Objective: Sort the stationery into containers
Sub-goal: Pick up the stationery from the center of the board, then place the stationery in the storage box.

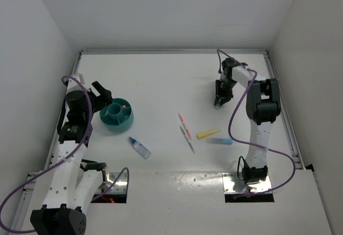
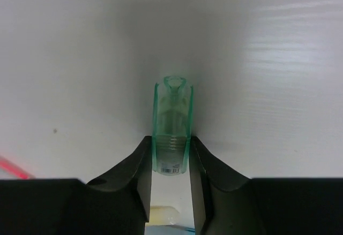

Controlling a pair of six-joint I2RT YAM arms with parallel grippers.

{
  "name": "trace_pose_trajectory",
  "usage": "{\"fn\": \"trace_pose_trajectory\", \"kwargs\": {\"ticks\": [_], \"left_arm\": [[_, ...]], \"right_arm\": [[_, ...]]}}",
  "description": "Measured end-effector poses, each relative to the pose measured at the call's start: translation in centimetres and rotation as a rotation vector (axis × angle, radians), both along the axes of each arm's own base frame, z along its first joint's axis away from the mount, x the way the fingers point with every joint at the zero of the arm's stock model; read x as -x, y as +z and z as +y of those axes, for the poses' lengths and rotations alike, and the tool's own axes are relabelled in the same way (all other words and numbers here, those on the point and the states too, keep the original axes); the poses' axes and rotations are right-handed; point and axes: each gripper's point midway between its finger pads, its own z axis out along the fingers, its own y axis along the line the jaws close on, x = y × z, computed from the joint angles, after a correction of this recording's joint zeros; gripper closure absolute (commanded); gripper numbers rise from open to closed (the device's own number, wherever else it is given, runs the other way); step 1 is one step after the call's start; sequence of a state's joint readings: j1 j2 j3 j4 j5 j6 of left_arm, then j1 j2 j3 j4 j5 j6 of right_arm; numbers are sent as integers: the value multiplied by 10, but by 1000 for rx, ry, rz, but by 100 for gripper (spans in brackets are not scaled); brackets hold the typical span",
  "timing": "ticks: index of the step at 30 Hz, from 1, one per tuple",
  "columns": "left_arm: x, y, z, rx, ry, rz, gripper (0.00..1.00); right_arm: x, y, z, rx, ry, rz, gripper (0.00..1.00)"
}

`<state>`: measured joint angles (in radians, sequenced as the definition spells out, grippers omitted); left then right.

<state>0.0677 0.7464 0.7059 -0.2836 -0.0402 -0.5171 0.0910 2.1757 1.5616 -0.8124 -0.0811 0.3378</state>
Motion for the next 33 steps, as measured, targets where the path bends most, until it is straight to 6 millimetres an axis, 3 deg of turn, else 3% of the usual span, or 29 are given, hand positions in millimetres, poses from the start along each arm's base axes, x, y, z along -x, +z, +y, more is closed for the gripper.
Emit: {"fn": "trace_pose_trajectory", "kwargs": {"ticks": [3, 8, 11, 14, 16, 19, 23, 30, 33], "left_arm": [[0, 0, 0, 0, 0, 0, 11], [0, 0, 1, -2, 5, 0, 11], [0, 0, 2, -5, 12, 0, 11], [0, 0, 3, -6, 16, 0, 11], [0, 0, 4, -8, 20, 1, 11], [0, 0, 5, -9, 25, 0, 11], [0, 0, 6, -15, 30, 1, 11], [2, 4, 7, -21, 36, -14, 11], [3, 6, 8, -22, 39, -21, 11]], "right_arm": [[-3, 8, 23, -137, 129, -26, 100], [-24, 50, 102, -431, 523, -262, 100], [-39, 81, 159, -440, 790, -439, 100], [-46, 114, 232, -419, 1027, -636, 100], [-39, 129, 279, -415, 1154, -748, 100], [-19, 140, 327, -448, 1285, -847, 100], [-11, 159, 372, -549, 1348, -939, 100], [-18, 180, 416, -777, 1361, -1070, 100], [-17, 167, 432, -896, 1326, -1059, 100]]}}
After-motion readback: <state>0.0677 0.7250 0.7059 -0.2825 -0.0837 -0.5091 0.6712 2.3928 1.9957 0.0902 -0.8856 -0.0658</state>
